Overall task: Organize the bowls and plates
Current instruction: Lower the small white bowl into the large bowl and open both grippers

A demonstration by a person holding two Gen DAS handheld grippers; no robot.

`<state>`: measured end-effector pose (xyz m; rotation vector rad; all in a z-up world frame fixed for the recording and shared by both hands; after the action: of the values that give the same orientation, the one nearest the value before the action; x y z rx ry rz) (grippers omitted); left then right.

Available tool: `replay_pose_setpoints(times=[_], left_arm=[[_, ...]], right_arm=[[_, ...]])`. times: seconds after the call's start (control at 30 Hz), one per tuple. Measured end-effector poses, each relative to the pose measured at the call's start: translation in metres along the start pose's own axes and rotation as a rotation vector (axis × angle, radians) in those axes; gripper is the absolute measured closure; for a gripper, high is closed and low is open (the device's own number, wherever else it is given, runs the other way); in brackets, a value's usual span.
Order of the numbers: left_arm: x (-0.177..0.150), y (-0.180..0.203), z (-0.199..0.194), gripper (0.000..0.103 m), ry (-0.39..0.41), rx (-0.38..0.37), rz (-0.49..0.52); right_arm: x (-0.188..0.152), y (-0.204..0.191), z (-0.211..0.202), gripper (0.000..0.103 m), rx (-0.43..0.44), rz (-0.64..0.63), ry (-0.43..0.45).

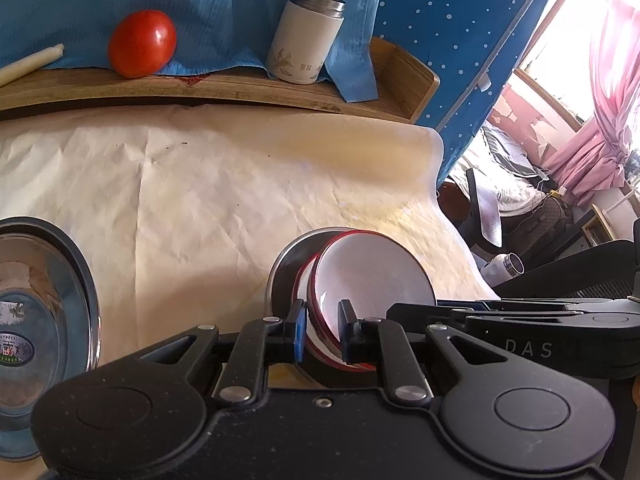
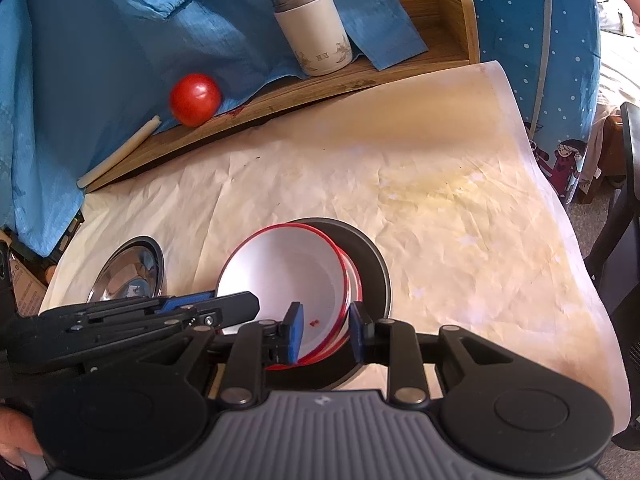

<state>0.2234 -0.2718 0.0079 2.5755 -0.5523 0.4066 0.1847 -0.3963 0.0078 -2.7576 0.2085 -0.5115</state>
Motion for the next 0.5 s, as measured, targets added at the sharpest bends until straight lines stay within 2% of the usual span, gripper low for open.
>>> replay_pose_setpoints(times=[0.5], left_arm=[[-0.0004, 0.0019, 0.0000, 0.086, -0.001, 0.014, 0.029]], right_arm=[[0.0001, -0.0011, 0.0000, 0.073, -0.011, -0.010, 0.000]])
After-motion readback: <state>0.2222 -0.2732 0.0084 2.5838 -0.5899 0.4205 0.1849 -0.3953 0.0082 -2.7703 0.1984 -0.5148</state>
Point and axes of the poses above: each gripper's, at about its wrist camera, not at the fingertips, and z roughly the way its jaws point, y to its right, x to its top, the point moved 7 cm from there along z, roughly the way its jaws point, and after that the axes turned 14 degrees about -y, right-handed, at the moved point
